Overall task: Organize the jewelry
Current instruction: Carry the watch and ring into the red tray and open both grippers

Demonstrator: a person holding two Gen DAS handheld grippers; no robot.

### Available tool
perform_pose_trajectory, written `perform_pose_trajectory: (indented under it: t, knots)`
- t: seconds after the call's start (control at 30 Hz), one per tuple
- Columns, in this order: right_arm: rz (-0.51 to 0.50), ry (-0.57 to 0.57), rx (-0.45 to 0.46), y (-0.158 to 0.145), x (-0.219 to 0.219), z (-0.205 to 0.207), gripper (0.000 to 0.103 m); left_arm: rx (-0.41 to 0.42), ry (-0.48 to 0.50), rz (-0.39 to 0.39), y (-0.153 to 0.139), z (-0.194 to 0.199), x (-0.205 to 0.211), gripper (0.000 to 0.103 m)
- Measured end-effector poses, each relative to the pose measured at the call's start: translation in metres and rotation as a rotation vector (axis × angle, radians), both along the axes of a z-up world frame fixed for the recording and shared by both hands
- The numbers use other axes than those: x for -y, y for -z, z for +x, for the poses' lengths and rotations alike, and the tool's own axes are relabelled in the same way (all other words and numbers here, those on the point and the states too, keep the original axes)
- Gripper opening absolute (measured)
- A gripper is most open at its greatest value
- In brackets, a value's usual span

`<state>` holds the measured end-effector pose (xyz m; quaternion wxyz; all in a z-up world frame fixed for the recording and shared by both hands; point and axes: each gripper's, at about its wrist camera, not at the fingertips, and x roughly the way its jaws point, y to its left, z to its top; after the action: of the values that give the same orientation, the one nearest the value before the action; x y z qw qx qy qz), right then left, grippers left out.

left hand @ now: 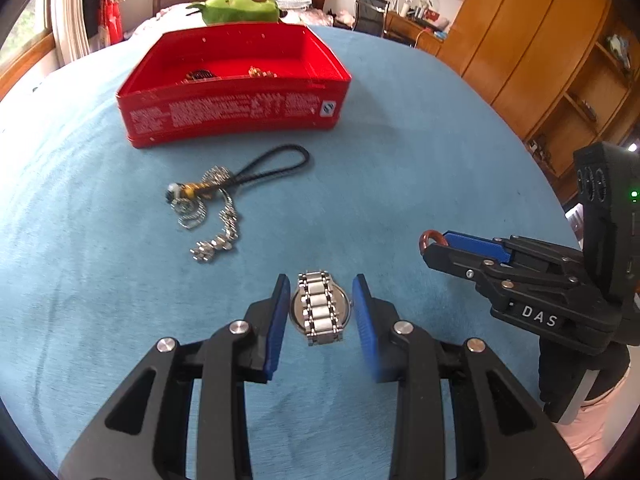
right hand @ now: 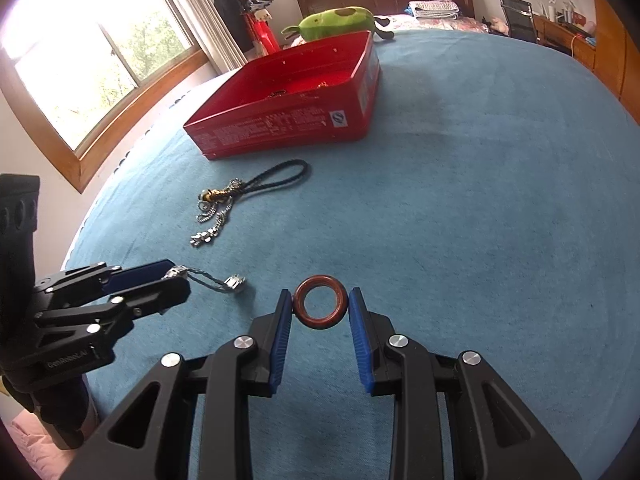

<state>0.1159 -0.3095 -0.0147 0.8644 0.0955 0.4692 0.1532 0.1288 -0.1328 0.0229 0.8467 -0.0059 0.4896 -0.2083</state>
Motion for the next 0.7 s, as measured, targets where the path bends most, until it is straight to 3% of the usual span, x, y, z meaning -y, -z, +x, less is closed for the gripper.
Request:
perform_pose_trajectory:
  t: [0.4, 0.7]
  knots:
    - [-0.007, -0.019, 0.04, -0.024, -0.019, 0.015, 0.029, 0.069, -0.044, -0.031, -0.032, 0.012, -0.02, 0.031]
    - [0.01, -0.032, 0.087, -0.057, -0.034, 0.046, 0.029, 0.146, -0.091, -0.044, -0.069, 0.028, -0.038, 0.031]
